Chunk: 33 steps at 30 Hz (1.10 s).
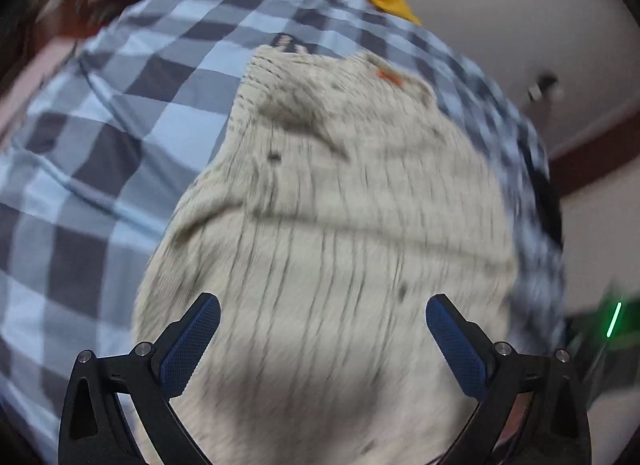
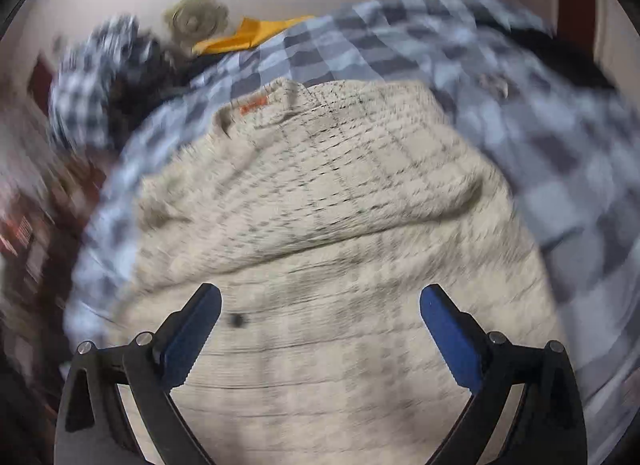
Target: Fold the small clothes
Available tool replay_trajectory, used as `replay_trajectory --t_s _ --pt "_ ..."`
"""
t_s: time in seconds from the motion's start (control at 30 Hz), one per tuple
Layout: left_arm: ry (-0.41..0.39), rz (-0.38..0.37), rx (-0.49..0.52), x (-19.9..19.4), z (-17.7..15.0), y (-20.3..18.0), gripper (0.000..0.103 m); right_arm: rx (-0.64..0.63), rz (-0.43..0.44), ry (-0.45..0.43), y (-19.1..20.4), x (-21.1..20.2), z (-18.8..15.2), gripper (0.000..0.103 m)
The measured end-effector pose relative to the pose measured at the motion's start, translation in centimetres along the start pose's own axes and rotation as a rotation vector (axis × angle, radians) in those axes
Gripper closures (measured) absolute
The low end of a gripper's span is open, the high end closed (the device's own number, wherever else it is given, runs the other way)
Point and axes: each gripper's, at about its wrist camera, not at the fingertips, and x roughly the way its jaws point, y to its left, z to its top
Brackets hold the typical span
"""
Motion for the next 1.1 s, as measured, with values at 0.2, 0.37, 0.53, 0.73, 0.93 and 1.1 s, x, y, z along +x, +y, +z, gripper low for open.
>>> replay_trajectory --t_s 0.2,0.37,0.53,0.73,0.93,1.1 --pt "0.054 -0.030 -0.312 5.8 11.2 2.0 0.000 0.109 0.071 0.037 -2.0 -0.6 0.5 0.005" --pt "0.011 0.097 -0.405 9.3 15.6 3.6 0.000 0.078 0.047 0.015 -1.5 -1.5 0.4 0.005" --pt "0.067 0.265 -0.301 12.6 15.0 4.4 0.000 0.103 0.064 0.049 -2.1 -0.6 0.6 0.005" --pt "-0.010 0.373 -0.227 11.5 11.7 5.2 0.000 0.117 0.085 0.053 -2.1 -0.9 0.4 0.005" --pt "-0.085 0.447 -0.069 9.9 10.5 2.7 0.000 0.096 0.087 0.061 -1.4 -1.2 0.0 0.005" --pt "-0.194 0.461 0.125 8.3 10.8 -2.1 0.000 0.093 0.083 0.072 -1.4 -0.9 -0.1 0.005"
